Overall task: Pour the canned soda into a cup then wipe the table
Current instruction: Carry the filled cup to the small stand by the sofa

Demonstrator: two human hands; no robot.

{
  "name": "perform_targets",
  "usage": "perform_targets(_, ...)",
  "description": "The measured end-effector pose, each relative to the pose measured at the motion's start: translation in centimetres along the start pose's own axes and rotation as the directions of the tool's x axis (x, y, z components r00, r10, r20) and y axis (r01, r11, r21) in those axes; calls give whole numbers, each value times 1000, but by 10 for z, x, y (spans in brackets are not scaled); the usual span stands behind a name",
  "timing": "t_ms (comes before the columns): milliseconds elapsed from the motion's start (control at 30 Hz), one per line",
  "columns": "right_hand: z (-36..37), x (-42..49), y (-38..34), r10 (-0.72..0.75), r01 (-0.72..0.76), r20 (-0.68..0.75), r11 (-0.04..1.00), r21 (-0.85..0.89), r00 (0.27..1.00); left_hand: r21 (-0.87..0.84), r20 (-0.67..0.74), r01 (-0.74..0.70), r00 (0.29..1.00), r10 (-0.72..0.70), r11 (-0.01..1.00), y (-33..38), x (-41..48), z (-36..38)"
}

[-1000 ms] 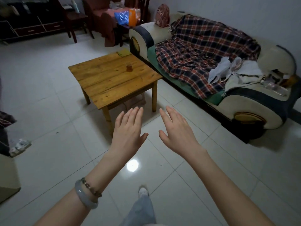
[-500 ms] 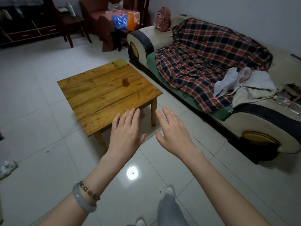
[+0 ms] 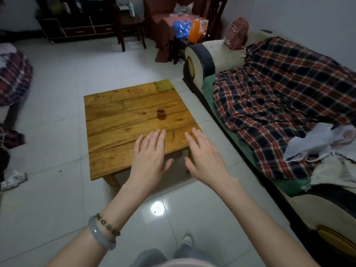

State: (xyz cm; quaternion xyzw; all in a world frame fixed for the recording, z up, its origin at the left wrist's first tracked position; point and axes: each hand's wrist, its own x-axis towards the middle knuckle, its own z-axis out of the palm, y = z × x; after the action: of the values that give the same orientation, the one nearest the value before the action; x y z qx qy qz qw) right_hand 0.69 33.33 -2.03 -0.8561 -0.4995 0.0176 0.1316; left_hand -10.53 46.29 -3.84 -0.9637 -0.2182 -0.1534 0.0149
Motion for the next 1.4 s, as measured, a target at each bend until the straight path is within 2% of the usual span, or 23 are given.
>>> perform_targets(400,21,130,78,-133,131,50,990,42,990,31,52,148,987,-150,988,-10,112,63)
perform_targets(667,45,246,112,-179,176,76,984,38,981,4,89,236,968,-235,972,-51,198,110)
perform_targets(1000,74,366,144,-208,192,118,972,135,971,-62,142,321,940,-310,945,-108,281,161)
perform_targets(1267,130,440,185,-216,165,246,963,213,945,-154,246,390,905,-347,908,-144,326,228)
perform_targets(1400,172,473,207,-187,102,346,963,249,919,-151,357,371,885,-300,916,-159,340,279)
